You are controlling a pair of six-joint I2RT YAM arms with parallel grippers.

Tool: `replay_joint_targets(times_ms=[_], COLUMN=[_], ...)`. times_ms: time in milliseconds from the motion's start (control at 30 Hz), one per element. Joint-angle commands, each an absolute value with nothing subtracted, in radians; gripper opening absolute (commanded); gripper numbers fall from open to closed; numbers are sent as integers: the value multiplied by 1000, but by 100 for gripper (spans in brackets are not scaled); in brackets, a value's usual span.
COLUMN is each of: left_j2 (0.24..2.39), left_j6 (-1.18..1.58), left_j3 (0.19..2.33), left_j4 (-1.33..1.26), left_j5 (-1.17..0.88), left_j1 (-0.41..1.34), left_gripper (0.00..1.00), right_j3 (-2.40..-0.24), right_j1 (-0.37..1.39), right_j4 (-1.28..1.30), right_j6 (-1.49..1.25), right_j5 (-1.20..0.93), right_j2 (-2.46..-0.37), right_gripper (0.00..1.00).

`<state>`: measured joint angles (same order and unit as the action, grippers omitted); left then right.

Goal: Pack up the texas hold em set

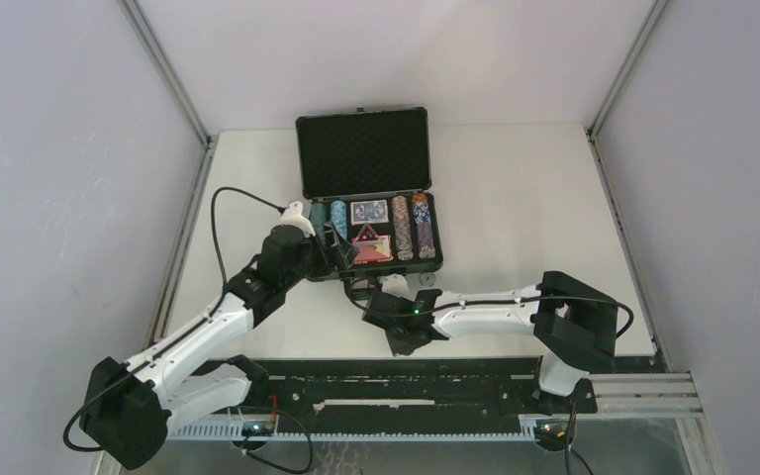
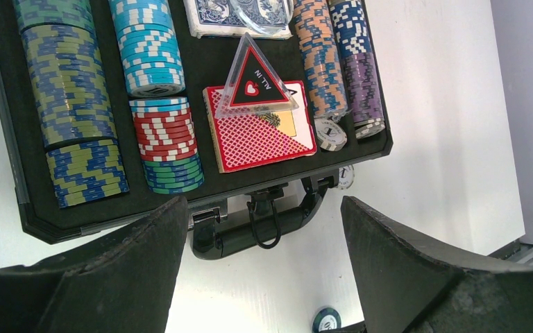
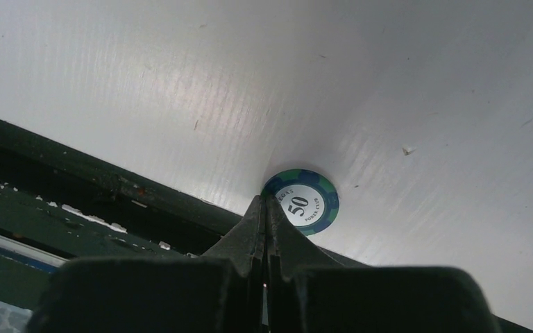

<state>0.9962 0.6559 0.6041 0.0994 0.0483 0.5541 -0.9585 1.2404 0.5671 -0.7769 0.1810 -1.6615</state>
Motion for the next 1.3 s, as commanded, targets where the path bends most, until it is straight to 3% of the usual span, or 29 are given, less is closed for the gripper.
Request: replay_joint_targets(times_ms=[0, 800, 1267], left_j2=[982, 977, 999], left_j6=[668, 668, 668], left_j3=[589, 585, 593], left_j4=[75, 72, 77], left_j5=[40, 37, 42], left_j1=[558, 558, 558], left_gripper=[85, 85, 86], right_j3=[-974, -1004, -1017], right_j1=[1271, 1300, 1165], right_j4=[573, 614, 608], right_j6=[-810, -812, -702], right_j5=[156, 200, 208], right_j2=[-1685, -1636, -1598], right_gripper=[0, 0, 0])
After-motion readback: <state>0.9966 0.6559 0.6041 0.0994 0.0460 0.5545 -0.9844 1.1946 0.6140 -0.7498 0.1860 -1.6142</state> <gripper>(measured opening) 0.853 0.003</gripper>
